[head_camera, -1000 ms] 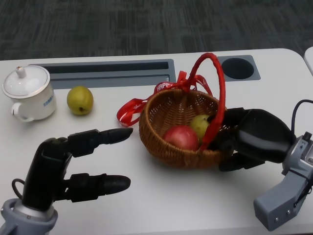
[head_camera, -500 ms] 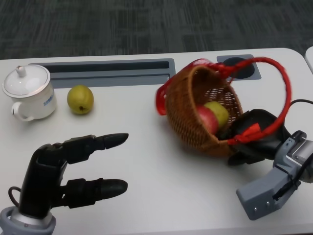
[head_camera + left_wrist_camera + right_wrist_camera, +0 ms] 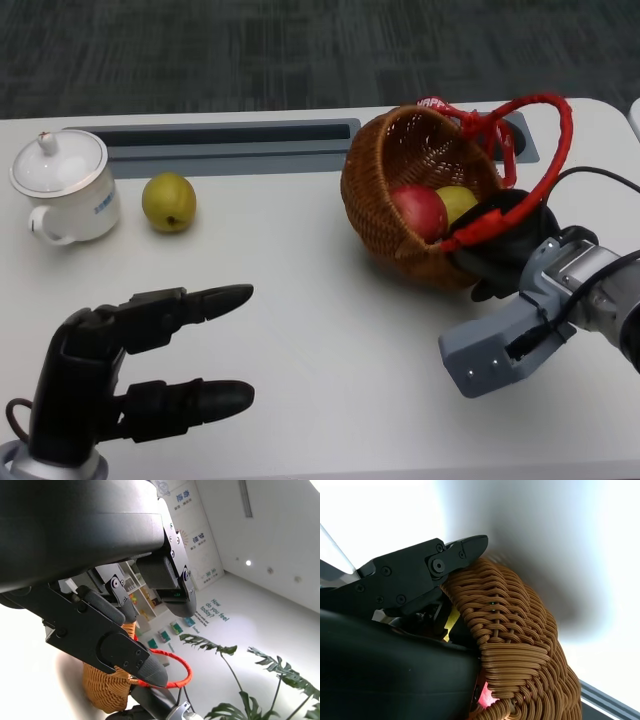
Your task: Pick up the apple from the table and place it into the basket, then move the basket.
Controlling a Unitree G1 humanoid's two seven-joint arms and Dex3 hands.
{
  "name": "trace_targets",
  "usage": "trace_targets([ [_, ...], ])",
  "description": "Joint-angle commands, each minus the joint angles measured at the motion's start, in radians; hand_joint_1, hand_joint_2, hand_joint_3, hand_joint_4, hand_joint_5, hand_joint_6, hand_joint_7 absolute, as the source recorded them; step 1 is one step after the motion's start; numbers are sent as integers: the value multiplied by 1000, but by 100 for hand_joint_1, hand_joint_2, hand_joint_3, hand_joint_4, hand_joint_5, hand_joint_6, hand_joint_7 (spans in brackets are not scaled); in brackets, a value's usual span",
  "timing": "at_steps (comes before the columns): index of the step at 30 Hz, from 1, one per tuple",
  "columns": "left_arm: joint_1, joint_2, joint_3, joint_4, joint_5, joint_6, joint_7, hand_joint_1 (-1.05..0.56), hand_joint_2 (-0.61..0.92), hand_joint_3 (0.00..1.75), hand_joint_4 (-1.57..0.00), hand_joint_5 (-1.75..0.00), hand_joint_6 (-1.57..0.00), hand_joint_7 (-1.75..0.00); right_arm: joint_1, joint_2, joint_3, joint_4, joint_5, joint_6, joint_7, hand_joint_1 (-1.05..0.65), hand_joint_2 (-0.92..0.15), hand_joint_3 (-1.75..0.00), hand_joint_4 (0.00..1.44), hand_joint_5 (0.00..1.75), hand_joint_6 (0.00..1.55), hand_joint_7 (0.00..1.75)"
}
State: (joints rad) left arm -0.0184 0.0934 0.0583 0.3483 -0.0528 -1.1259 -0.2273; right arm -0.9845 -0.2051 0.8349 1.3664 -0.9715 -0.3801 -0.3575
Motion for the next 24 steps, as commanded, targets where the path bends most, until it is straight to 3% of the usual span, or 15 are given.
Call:
trace_targets([
  [1,21,4,4,-18,-6,-7,18,-55,71,0,-106,-3,-96,-1,-23,-20,-34,31,25,62,69,-18,-81,0,78,97,106,2],
  [3,28,4,4,-21,-8,-13,18,-54,71,0,-107,-3,-96,-1,-45,-25,-70,35,54,95,105,-19,-82,0,71,119,109,3],
  [5,39,4,3,-26,-11,-25,18,-54,71,0,-107,-3,-97,-1,-64,-32,-109,39,83,128,141,-23,-83,-1,70,120,110,3],
  [6,47,4,1,-30,-15,-29,17,-53,71,0,-107,-3,-97,-1,-71,-36,-126,40,95,139,157,-24,-85,-1,73,108,109,3],
  [9,78,6,-1,-48,-24,-38,15,-52,71,0,-108,-3,-97,-1,-91,-52,-161,39,114,155,187,-28,-91,0,94,50,104,1],
  [11,103,6,0,-62,-24,-43,16,-53,71,0,-108,-3,-97,-1,-100,-62,-173,39,116,160,191,-29,-91,0,104,27,102,1],
  [15,159,0,2,-86,-19,-58,20,-54,71,0,-108,-3,-98,-1,-110,-77,-194,40,121,177,195,-30,-90,0,108,12,101,0],
  [24,256,-7,-19,-79,-37,-141,17,-50,73,0,-106,-1,-97,0,-114,-83,-256,41,140,218,211,-29,-91,-5,109,8,102,1],
])
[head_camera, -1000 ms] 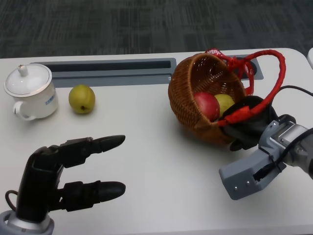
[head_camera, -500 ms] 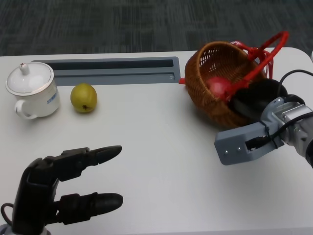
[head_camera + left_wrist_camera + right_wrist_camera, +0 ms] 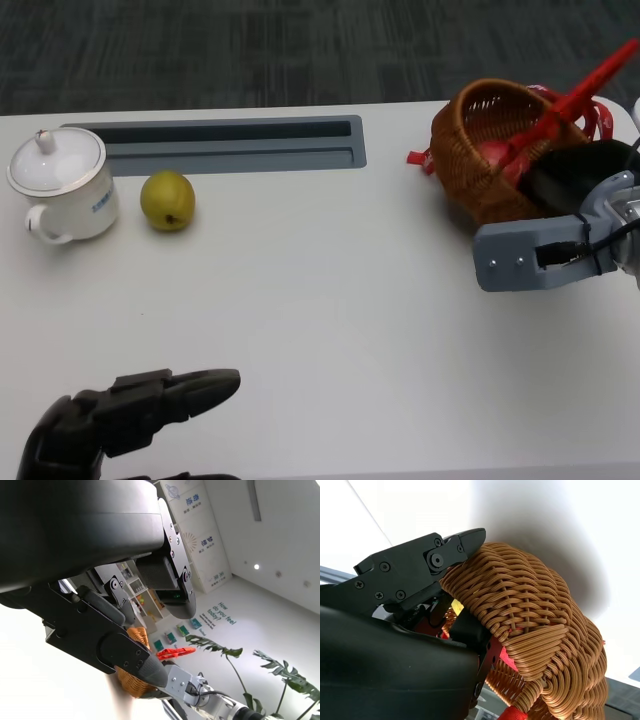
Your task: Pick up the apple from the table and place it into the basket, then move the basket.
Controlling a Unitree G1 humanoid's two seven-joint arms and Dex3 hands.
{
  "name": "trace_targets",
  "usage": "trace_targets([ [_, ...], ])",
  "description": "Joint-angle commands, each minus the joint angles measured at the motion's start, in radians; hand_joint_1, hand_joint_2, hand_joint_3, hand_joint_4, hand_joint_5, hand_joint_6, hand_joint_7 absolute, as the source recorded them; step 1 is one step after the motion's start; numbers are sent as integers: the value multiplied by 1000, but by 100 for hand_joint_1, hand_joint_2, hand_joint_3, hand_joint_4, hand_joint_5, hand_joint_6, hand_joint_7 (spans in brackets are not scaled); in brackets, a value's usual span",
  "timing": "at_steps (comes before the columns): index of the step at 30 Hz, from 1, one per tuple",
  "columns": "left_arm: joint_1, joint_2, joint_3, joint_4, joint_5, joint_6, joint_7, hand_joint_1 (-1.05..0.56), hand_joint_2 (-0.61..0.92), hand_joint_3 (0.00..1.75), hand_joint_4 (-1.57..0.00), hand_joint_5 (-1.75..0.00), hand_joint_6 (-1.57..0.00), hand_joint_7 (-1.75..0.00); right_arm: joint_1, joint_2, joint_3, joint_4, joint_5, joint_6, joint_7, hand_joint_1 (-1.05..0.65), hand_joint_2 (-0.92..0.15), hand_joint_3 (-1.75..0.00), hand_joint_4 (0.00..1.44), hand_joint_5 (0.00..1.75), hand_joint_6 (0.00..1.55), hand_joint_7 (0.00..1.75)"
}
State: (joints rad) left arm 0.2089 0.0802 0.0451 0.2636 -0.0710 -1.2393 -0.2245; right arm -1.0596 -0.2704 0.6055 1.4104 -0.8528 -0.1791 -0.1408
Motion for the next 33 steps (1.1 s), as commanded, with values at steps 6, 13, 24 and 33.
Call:
trace_targets([
  [6,118,-15,5,-36,19,-35,26,-51,73,0,-105,-1,-96,0,-64,-4,-33,-2,11,45,-8,-28,-91,-2,108,5,102,1],
  [13,168,-44,16,-57,80,-37,48,-53,73,0,-106,-1,-98,-1,-78,-3,-66,-3,31,35,-4,-44,-86,0,96,1,74,0],
  [24,129,-10,-27,-21,65,-30,45,-54,74,0,-105,0,-96,0,-60,5,-28,-2,-8,3,-8,-104,-88,-2,10,0,5,0],
  [33,68,17,-71,30,38,-21,37,-54,74,0,-106,-1,-94,0,-57,-10,-78,-6,42,-25,-25,-105,-90,-1,5,1,6,2],
])
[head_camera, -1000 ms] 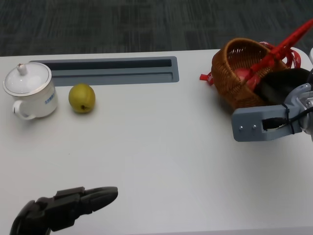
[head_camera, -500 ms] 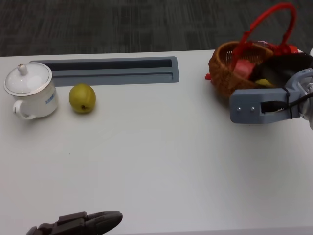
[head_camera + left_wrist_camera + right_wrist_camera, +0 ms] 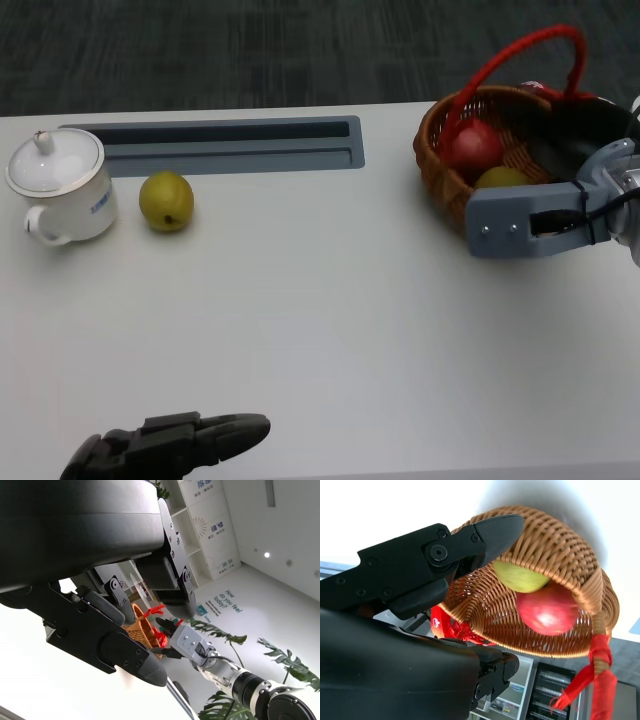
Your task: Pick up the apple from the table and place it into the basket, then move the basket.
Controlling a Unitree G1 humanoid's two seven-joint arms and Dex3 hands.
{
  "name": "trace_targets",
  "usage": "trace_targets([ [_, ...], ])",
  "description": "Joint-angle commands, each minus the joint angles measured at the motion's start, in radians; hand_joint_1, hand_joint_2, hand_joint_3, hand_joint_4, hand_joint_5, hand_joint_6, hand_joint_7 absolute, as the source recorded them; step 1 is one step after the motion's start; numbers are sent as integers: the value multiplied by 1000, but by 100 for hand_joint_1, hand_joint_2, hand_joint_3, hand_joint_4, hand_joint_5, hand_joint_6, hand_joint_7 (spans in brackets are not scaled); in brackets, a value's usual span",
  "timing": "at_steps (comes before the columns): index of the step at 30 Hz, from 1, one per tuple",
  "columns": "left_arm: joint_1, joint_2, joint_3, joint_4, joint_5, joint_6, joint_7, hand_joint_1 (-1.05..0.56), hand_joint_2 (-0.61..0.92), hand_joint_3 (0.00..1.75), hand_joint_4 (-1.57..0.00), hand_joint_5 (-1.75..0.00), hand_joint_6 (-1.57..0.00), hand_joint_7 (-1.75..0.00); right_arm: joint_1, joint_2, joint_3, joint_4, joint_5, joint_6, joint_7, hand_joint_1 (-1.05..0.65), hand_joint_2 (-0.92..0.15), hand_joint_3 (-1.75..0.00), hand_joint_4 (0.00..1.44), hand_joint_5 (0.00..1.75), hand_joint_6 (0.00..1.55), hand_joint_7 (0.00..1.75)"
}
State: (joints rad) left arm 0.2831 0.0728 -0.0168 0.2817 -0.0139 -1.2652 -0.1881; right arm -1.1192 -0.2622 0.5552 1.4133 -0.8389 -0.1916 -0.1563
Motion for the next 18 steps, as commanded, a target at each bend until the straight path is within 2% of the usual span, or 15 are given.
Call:
trace_targets([
  [1,-9,28,-13,10,-23,10,0,-54,74,0,-106,-1,-94,0,3,-22,-38,-10,37,-19,-11,-105,-90,-1,6,1,7,3],
  [8,-47,43,-36,36,-52,13,-3,-53,73,0,-106,-1,-95,0,15,-54,-98,-16,88,-79,-36,-104,-89,0,15,3,16,3],
  [14,-85,57,-38,55,-66,16,-10,-53,73,0,-106,-1,-95,0,57,-82,-194,-24,183,-152,-5,-104,-85,0,30,4,25,2],
  [18,-113,62,-31,71,-71,9,-7,-53,73,0,-105,0,-95,0,103,-96,-269,-35,264,-240,31,-100,-84,0,41,4,31,2],
])
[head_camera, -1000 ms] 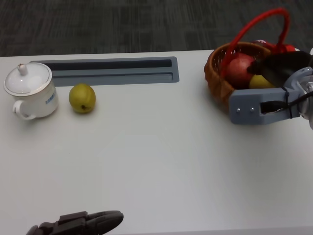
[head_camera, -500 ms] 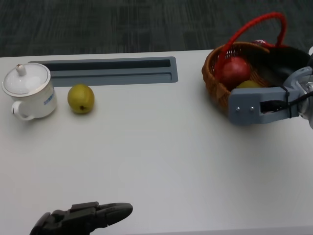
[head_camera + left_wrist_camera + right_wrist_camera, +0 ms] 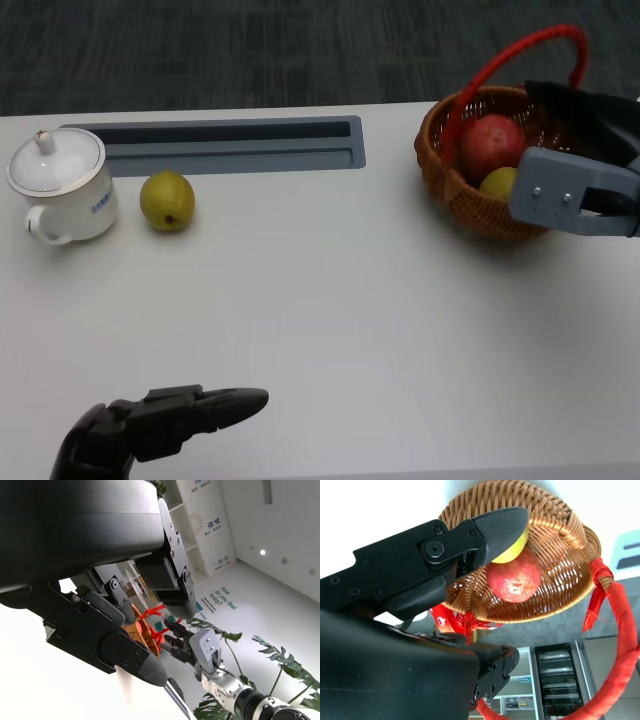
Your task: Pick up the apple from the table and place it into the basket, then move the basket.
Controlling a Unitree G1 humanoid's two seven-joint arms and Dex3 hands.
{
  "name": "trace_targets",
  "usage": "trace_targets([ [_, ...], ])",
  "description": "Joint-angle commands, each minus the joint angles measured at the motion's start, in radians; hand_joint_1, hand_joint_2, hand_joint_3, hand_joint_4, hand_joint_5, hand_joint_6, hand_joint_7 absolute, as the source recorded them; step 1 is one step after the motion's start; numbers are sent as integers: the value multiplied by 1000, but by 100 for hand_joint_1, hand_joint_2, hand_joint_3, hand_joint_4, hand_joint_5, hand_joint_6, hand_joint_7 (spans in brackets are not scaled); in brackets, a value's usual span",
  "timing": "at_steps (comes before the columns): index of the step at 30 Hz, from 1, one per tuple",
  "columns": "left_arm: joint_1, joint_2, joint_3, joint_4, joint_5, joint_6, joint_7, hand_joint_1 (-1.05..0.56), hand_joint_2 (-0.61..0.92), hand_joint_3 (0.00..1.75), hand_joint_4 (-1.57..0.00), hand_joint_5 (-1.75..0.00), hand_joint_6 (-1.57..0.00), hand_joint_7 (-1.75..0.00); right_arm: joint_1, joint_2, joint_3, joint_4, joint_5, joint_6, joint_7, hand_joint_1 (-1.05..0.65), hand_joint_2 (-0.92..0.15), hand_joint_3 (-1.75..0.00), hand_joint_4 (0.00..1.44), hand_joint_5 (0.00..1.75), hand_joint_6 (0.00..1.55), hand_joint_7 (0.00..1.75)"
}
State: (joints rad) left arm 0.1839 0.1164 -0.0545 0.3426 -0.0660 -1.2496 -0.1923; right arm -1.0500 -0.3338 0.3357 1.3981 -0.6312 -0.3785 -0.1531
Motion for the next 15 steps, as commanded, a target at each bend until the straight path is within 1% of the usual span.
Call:
trace_targets([
  [1,-19,21,7,9,-23,-2,-3,-53,73,0,-105,0,-95,0,50,-26,-70,-23,81,-78,41,-97,-83,0,44,4,34,3],
  [5,-38,39,8,0,-43,25,-9,-53,73,0,-102,0,-93,0,123,-29,-144,-40,169,-192,94,-86,-80,-1,50,3,40,2],
  [10,-65,58,6,1,-68,49,-24,-53,72,0,-102,0,-93,0,235,-19,-227,-71,281,-371,166,-80,-81,-1,57,2,45,2],
  [15,-109,61,4,29,-85,55,-43,-53,72,0,-103,-1,-93,-1,340,4,-271,-103,364,-534,259,-77,-83,-1,62,2,50,2],
])
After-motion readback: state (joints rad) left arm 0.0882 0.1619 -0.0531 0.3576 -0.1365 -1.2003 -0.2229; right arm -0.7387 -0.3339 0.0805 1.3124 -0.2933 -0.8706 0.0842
